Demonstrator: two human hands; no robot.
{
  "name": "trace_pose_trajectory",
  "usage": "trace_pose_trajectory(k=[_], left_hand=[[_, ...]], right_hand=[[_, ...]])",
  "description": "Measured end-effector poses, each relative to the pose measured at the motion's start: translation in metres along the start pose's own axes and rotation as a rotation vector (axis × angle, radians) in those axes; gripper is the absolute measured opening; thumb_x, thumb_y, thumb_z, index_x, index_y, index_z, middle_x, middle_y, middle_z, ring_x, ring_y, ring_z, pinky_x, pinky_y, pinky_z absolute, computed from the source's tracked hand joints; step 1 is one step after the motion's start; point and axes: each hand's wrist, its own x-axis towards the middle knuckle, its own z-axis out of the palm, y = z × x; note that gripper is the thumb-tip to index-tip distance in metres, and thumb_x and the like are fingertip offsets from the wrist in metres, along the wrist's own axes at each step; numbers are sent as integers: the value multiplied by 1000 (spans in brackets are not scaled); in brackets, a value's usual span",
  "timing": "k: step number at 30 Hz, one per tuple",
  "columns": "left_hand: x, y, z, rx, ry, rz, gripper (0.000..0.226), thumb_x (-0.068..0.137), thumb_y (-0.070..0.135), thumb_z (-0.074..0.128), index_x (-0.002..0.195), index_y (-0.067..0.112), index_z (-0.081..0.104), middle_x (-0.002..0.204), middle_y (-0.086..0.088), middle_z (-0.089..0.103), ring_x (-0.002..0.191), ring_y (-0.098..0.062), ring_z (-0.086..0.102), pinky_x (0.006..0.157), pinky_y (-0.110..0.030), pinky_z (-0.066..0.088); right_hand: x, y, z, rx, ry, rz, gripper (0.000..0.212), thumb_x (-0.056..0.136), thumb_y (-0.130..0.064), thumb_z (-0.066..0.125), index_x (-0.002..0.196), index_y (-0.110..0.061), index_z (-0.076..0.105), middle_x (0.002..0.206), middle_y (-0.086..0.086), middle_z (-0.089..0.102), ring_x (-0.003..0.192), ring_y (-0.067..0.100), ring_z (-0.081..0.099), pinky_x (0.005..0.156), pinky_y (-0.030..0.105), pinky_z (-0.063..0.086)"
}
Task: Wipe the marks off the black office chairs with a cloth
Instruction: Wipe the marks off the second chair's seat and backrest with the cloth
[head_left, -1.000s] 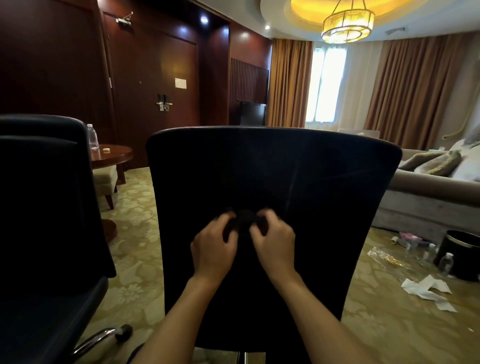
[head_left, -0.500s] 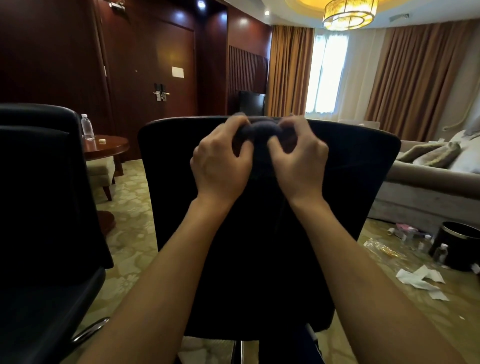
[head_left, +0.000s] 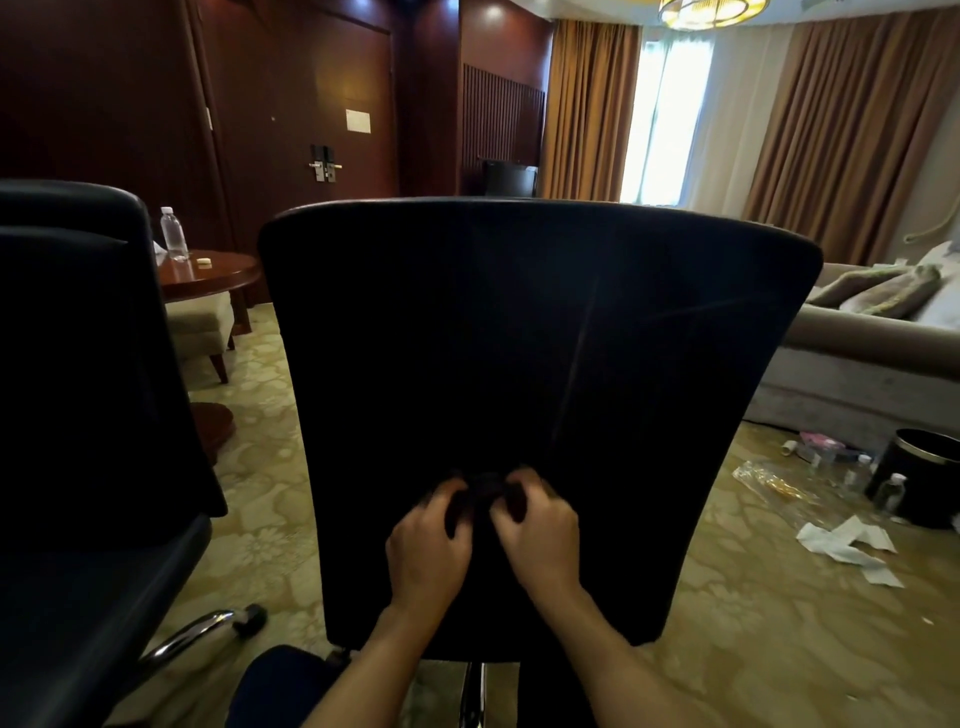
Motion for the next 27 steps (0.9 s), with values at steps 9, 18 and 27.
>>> trace_pose_trajectory(k=[9,18,27], left_hand=[[28,58,-35,-81,150,78,30,88,22,69,118,20,68,98,-4,74,90,-27,71,73,-32,52],[94,176,-102,-207,431,358,29,85,23,68,114,24,66,99,1,72,88,-22,67,73,-28,47],[22,67,-11,169,66,267,41,66,20,88,104,22,74,83,1,75,76,-24,72,56,-32,55]], right_hand=[[37,-38,-48,96,180,-44,20,80,-23,71,99,-16,67,85,4,70,80,25,67,70,30,49],[117,-105,-156,198,450,-333,22,83,-24,66,103,-17,61,96,1,68,87,14,65,81,33,55],[33,-10,-80,87,-69,175,30,84,-26,70,112,-16,67,92,-1,70,90,16,67,66,8,38]])
